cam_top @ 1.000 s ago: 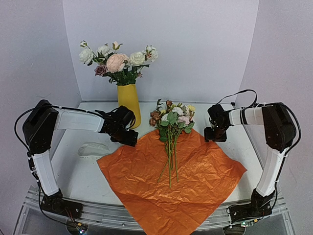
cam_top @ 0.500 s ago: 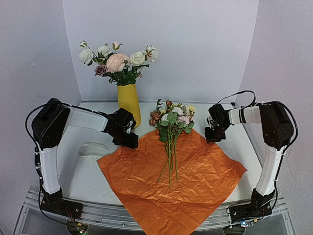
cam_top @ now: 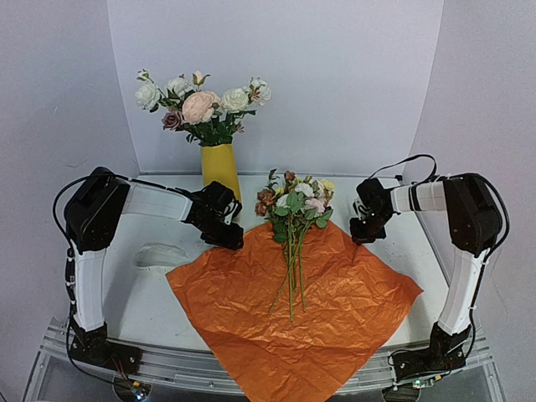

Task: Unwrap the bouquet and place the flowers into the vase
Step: Move the wrapping paper to the center of the board.

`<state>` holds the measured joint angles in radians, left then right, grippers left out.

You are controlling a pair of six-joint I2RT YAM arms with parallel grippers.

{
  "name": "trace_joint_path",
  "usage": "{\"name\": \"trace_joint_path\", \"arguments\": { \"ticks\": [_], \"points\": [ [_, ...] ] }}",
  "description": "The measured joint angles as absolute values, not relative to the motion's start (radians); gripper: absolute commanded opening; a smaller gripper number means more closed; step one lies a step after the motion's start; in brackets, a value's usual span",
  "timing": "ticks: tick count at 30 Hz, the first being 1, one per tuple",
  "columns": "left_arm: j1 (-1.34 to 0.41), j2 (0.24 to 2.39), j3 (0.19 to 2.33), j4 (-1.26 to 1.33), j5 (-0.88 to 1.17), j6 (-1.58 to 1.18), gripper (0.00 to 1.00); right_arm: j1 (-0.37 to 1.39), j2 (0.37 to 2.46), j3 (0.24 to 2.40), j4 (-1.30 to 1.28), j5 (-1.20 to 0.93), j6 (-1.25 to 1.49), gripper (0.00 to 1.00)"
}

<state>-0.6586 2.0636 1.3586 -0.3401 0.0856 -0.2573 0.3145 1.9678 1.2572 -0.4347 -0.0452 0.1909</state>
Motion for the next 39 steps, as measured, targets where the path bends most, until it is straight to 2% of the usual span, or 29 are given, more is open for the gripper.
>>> {"name": "trace_joint_path", "arguments": {
  "ticks": [3,5,9,10,11,12,22,33,35,37,39],
  "points": [
    [-0.659,2.074,1.375,-0.340,0.076,-0.258,0.59,0.315,1.968,1.257,-0.435,-0.046,0.191,0.00],
    [-0.659,2.083,1.387,-0.342,0.075,-0.258,0.54,0.315,1.968,1.257,-0.434,-0.046,0.191,0.00],
    [-0.658,2.106,1.414,-0.340,0.075,-0.252,0.30,0.315,1.968,1.257,-0.434,-0.047,0.191,0.00],
    [-0.657,2.110,1.419,-0.340,0.075,-0.258,0.16,0.315,1.968,1.257,-0.434,-0.047,0.191,0.00],
    [-0.655,2.117,1.428,-0.338,0.080,-0.251,0.06,0.315,1.968,1.257,-0.434,-0.047,0.191,0.00],
    [-0.655,2.120,1.429,-0.335,0.080,-0.253,0.01,0.315,1.968,1.257,-0.434,-0.047,0.191,0.00],
    [-0.655,2.129,1.435,-0.333,0.065,-0.260,0.00,0.315,1.975,1.282,-0.435,-0.046,0.195,0.00],
    [-0.650,2.197,1.541,-0.348,-0.006,-0.262,0.00,0.279,2.063,1.432,-0.437,-0.045,0.214,0.01],
    [-0.648,2.204,1.552,-0.348,-0.017,-0.262,0.07,0.273,2.065,1.445,-0.439,-0.046,0.214,0.15],
    [-0.646,2.212,1.565,-0.348,-0.021,-0.260,0.22,0.270,2.067,1.453,-0.439,-0.046,0.209,0.36],
    [-0.644,2.213,1.565,-0.348,-0.017,-0.249,0.31,0.269,2.067,1.454,-0.440,-0.045,0.211,0.39]
  ]
}}
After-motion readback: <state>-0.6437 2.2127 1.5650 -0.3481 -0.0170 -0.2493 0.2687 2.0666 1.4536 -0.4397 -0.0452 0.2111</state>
